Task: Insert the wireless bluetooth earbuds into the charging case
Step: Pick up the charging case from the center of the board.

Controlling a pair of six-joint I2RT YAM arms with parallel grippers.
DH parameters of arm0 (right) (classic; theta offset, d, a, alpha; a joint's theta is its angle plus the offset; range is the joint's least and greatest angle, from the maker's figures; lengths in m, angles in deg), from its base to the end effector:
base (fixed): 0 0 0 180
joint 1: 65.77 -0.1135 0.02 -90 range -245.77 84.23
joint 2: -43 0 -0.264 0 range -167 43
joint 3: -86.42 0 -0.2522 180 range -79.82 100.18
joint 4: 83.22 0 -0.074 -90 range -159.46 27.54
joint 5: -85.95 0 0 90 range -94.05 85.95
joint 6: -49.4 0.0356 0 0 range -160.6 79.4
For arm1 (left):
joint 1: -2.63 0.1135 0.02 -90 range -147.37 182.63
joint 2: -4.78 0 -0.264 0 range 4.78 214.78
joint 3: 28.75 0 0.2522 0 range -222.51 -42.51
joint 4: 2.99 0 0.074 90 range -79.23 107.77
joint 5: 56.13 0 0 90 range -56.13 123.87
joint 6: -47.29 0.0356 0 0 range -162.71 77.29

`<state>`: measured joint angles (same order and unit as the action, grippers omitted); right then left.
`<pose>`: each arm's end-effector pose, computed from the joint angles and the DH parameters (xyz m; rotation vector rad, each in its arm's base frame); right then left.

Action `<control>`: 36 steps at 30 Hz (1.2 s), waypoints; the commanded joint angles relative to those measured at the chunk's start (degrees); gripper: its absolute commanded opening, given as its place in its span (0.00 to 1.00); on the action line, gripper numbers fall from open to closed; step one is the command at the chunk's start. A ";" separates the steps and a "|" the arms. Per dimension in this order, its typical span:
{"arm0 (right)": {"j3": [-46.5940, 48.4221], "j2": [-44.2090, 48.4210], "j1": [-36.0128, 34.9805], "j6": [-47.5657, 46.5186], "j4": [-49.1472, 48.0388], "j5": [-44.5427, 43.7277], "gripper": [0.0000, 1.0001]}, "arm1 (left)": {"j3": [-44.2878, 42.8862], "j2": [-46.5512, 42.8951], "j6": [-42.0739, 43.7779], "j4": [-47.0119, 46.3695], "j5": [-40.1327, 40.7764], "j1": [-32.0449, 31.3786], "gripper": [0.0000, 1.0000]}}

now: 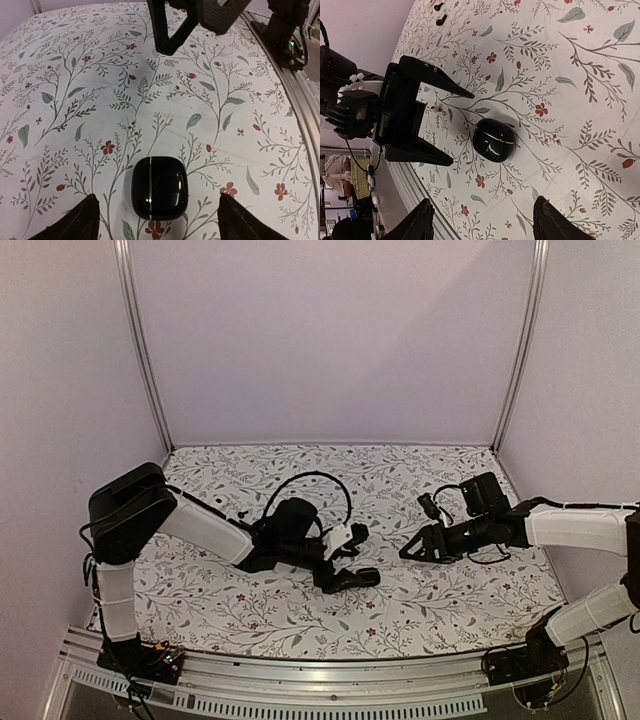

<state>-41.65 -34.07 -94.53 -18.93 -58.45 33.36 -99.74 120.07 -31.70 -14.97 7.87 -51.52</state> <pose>0.2132 0.1417 0.1854 -0.4692 2.5104 1.1704 0.2233 -0.3357 0.1194 1.4174 1.6997 -0.9158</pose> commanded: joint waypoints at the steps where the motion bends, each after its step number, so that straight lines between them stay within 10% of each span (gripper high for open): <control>1: -1.03 1.01 1.08 0.12 -1.79 2.01 0.67 | -2.01 2.14 2.18 1.74 -1.02 -0.91 0.80; 36: -5.64 -4.40 3.61 2.24 -13.09 12.58 0.63 | 0.35 1.74 8.69 -4.17 8.70 -3.62 0.40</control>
<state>-46.35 -37.22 -91.29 -17.38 -66.37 41.69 -103.59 126.65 -23.86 -13.88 14.42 -54.32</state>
